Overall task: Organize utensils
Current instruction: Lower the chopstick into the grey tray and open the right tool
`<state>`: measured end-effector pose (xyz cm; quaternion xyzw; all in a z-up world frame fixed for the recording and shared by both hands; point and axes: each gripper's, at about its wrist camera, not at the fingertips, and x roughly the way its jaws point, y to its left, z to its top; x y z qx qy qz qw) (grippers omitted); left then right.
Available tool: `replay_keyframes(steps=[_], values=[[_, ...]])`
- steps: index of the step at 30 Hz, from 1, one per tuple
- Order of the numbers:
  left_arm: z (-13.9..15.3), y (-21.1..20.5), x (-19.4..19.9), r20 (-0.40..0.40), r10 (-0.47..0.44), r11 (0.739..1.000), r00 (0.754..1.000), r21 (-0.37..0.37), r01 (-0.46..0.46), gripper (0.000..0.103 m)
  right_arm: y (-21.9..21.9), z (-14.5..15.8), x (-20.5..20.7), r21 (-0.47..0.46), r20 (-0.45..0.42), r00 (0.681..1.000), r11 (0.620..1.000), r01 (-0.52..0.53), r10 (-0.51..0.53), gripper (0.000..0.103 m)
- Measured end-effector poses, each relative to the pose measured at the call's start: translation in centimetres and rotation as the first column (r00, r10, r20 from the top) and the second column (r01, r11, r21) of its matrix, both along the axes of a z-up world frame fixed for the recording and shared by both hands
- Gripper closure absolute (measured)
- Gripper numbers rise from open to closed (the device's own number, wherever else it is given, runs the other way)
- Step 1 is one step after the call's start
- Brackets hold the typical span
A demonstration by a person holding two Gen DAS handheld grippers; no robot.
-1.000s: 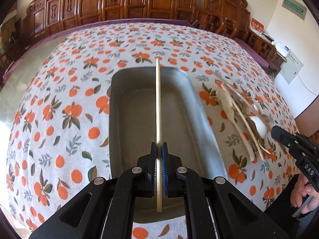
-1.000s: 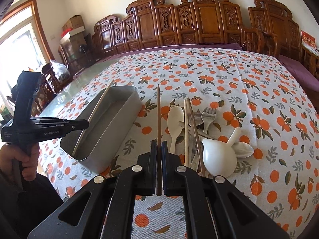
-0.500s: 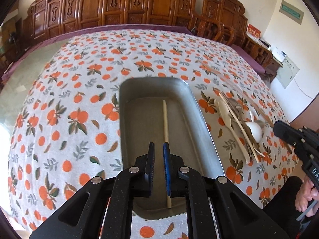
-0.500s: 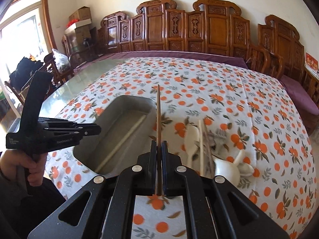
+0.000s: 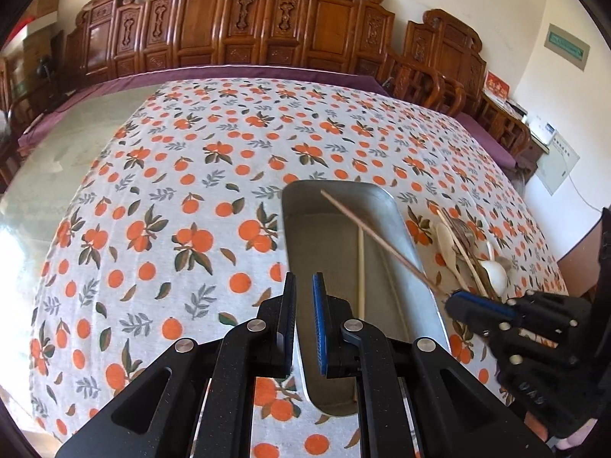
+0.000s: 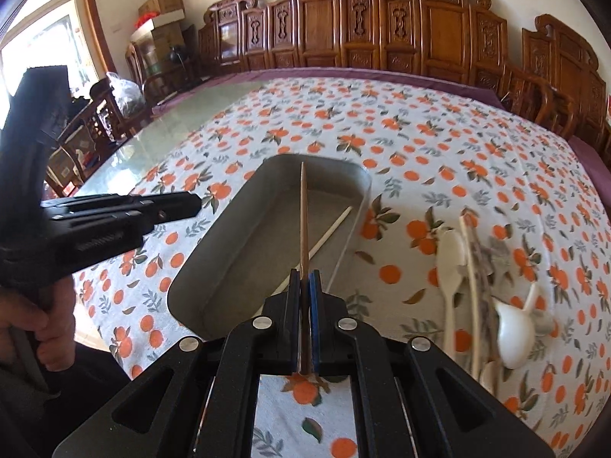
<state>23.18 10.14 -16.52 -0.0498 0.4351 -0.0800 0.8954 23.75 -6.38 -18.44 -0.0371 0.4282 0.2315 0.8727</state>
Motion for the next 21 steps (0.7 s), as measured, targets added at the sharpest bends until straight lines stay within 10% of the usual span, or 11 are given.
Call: replay_keyframes(steps=[21], values=[[0.5,-0.6,-0.2,0.022,-0.007,1.000,1.000,-0.007,0.007,0.093,-1.3,0.2,-0.3,0.047,0.014,1.000,0.999,-0.024,0.024,0.096]])
